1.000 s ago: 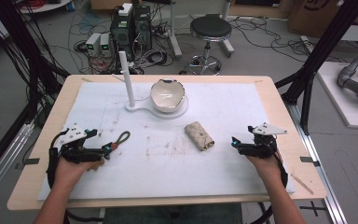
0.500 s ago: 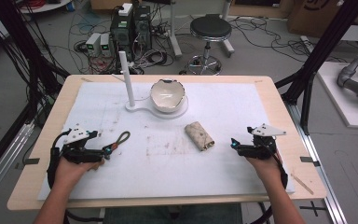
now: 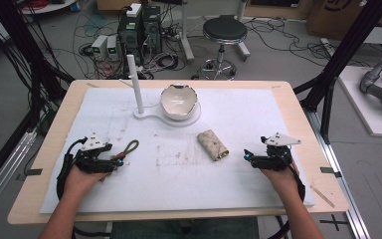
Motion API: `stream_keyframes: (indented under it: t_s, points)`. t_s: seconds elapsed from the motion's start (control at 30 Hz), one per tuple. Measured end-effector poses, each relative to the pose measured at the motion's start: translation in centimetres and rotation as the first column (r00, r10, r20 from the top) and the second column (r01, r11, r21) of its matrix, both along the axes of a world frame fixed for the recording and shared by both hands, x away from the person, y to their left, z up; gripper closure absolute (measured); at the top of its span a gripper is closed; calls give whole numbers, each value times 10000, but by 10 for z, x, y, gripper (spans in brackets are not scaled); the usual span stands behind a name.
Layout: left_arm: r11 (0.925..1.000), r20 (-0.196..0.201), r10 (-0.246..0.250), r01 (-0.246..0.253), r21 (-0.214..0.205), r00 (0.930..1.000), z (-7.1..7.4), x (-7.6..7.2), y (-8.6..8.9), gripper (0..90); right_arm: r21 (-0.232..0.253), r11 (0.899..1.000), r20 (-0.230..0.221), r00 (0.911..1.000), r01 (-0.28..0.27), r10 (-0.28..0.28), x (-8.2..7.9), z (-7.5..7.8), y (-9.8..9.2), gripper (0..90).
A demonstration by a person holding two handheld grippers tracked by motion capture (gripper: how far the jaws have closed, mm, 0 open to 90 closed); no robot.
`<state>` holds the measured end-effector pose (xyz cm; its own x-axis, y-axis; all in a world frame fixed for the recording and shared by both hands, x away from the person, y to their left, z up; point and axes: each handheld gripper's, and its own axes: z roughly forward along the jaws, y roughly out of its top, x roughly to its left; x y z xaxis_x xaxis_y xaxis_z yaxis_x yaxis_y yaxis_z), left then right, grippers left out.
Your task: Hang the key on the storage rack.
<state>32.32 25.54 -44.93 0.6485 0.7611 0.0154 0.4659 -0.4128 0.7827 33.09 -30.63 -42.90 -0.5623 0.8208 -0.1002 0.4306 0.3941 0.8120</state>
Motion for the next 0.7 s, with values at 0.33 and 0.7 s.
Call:
stream_keyframes:
  t_s: [0.33, 0.7]
  points:
    - [9995, -415, -144, 156, 287, 9990, -3, 2, -7, 474, -82, 9999, -37, 10000, -85, 85, 0, -1, 1, 185]
    - [9994, -503, -304, 311, 131, 9983, -4, 1, -7, 571, -96, 9999, -85, 9999, -130, 129, 0, -1, 1, 185]
